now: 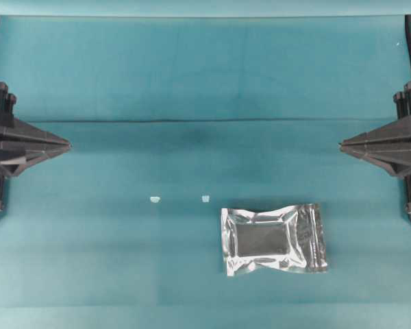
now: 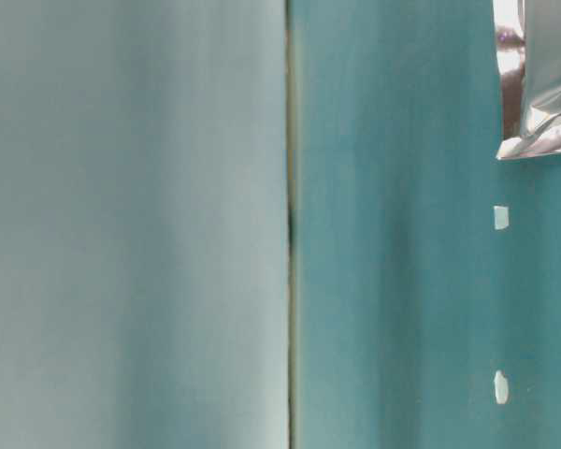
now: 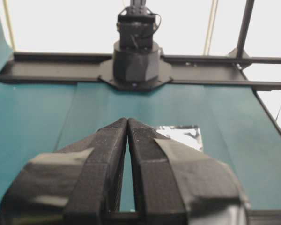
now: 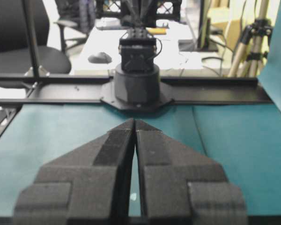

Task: Hand over the silver zip bag and make it stand upright.
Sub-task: 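Move the right gripper toward the silver foil zip bag, then lower the right gripper onto the bag's right edge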

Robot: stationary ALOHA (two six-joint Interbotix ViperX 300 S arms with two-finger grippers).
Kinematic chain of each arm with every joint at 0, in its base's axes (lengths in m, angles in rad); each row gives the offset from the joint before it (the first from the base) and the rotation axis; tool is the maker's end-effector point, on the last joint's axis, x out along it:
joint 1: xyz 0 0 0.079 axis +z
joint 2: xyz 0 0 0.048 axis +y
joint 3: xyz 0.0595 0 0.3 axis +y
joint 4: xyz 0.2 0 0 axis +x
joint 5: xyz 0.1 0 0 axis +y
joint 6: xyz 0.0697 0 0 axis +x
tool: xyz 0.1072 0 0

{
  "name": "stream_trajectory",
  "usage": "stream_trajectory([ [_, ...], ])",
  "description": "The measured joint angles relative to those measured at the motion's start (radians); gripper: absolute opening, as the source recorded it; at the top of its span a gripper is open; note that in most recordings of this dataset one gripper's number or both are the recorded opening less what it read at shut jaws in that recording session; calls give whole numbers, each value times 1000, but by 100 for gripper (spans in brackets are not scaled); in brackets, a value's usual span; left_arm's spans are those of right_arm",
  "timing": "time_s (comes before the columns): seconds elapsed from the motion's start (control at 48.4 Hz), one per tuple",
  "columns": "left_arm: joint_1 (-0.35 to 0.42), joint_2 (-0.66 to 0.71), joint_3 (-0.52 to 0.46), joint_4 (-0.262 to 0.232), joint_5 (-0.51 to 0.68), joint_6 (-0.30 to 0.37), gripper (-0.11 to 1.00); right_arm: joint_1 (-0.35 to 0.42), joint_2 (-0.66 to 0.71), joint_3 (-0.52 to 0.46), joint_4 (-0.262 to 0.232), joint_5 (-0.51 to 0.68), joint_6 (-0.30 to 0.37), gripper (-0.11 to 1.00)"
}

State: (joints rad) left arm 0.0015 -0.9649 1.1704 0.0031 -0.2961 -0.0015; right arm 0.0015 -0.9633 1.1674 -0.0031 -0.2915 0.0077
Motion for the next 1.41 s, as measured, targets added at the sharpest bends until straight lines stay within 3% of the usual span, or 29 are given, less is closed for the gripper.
stream_trajectory([
  [0.145, -29, 115, -58, 9, 2, -23, 0, 29, 3, -14, 60, 41, 34, 0],
  [0.248, -44, 183, -106, 11, 2, -18, -1, 28, 2, -38, 117, 147, 103, 0],
  [0.372, -44, 239, -156, 12, 3, -14, -1, 34, -8, -80, 152, 296, 206, 0],
  [0.537, -44, 275, -192, 12, 28, -17, -1, 35, -9, -140, 192, 448, 400, 0],
  [0.641, -44, 275, -198, 12, 41, -23, -1, 35, -9, -160, 218, 531, 592, 0],
  [0.785, -46, 272, -202, 12, 55, -26, -1, 37, 5, -160, 222, 638, 845, 0],
  [0.93, -52, 268, -201, 12, 74, -29, -1, 49, 40, -130, 198, 764, 991, 0],
  [1.24, -60, 267, -202, 12, 107, -44, -1, 112, 15, 5, 184, 807, 1200, 0],
  [1.406, -61, 267, -201, 12, 117, -46, -1, 132, 12, 74, 183, 778, 1241, 0],
])
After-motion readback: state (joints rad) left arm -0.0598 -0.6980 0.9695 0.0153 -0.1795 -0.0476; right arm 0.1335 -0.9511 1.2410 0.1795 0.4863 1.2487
